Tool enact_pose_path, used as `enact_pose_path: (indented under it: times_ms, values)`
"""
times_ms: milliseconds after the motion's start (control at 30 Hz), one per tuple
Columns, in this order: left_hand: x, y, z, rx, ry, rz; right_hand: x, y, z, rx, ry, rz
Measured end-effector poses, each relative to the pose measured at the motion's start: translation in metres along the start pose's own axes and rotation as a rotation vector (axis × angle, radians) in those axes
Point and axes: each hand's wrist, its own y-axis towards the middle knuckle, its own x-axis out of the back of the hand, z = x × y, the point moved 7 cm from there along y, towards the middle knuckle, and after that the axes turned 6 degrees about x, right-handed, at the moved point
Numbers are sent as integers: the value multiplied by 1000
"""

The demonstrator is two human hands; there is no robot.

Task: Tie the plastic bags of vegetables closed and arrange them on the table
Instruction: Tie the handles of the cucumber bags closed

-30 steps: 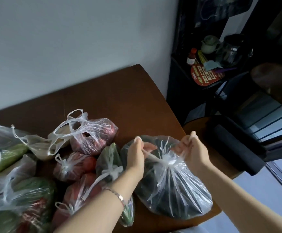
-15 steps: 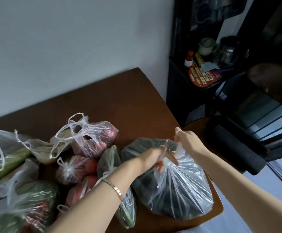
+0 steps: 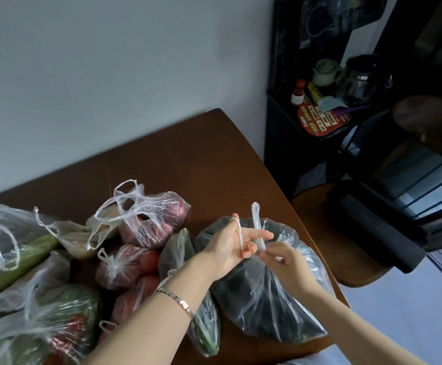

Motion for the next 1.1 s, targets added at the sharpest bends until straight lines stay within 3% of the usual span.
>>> enact_pose_path:
  times_ms: [100,167,233,300,433,567,667,767,867,1100]
  values:
    - [-2,-4,-7,-67,52,-109,0,1,-8,-129,247,-155]
    - [3,-14,-22,-234,323,-314,-4,1,-19,-321,490,-250]
    - [6,-25,-36,-407,555,-469,-6,5,-20,-391,491,-266]
    - [6,-24,-34,-390,593,-440,-8,10,-9,-310,367,-220]
    - [-17,-16,-36,-295,490,-231,-17,8,16,-51,42,-17]
    - [-32,-6,-39,-242,548,-128,-19,5,25,56,72,37]
    - [-24,-1,-39,-223,613,-153,-17,5,16,-58,216,-13]
    - [-10,1,-28,-180,1036,-231,-15,6,7,-152,371,-29]
    - [-6,3,-6,-182,1252,-218,-12,6,2,-177,388,-38]
    - [4,2,-5,-382,1070,-327,0,1,-16,-301,435,-260]
